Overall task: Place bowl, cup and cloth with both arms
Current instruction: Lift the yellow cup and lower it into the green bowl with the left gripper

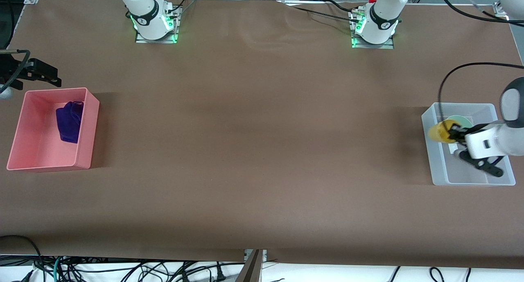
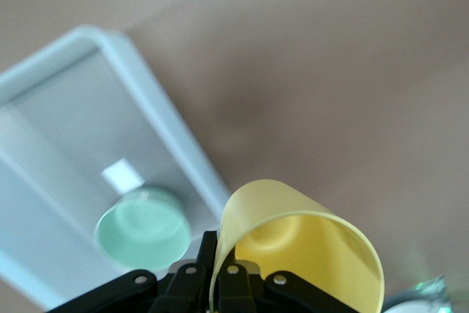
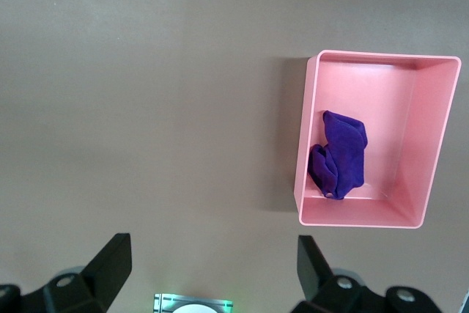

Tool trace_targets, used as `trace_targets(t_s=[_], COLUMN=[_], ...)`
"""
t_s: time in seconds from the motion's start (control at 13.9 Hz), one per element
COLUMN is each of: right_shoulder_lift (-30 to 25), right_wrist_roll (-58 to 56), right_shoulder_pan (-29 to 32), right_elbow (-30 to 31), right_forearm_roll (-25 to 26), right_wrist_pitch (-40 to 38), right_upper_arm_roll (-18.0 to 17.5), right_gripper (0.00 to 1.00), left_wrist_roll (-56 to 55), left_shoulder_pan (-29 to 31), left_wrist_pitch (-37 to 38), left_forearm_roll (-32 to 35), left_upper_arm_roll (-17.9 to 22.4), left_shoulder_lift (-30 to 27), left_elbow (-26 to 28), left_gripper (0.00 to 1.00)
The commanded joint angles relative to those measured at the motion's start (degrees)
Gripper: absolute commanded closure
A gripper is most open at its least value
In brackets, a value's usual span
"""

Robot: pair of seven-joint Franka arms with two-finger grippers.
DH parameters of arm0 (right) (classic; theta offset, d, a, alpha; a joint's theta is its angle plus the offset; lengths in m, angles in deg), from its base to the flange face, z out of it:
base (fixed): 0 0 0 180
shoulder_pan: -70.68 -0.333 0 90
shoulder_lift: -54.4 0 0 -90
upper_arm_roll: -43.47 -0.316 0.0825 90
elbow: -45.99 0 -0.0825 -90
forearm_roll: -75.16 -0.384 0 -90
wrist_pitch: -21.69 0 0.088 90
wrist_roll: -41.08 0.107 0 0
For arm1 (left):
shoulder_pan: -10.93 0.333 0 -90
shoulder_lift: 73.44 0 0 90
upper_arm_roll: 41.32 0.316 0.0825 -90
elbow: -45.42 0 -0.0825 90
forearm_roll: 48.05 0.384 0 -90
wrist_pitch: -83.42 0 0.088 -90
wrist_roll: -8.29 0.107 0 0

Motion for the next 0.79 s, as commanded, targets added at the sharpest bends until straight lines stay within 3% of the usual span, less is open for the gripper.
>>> trace_targets(t_s=[0.0, 0.29, 0.72], right_shoulder_lift=[-0.1, 0.3, 0.3], right_wrist_roll=[0.6, 0.5, 0.4], right_shoulder_pan=[0.2, 0.2, 0.2], right_elbow=[-0.5, -0.8, -0.8], right_forearm_roll=[-0.5, -0.4, -0.4], right_wrist_pitch=[0.0, 0.2, 0.3], right_upper_arm_roll=[-0.3, -0.3, -0.3], right_gripper=[0.00, 0.00, 0.00], left_wrist_roll=[5.5, 9.7, 15.9], left_shoulder_pan=[4.6, 9.1, 16.1], left_wrist_pitch=[-0.6, -5.3, -28.1], left_forearm_roll=[1.5, 4.3, 5.0], left_upper_arm_roll=[-0.2, -0.3, -0.3], left_shoulder_lift=[-2.5, -2.4, -2.4], left_elbow=[6.4, 10.8, 24.8], left_gripper=[1.00, 1.00, 1.00])
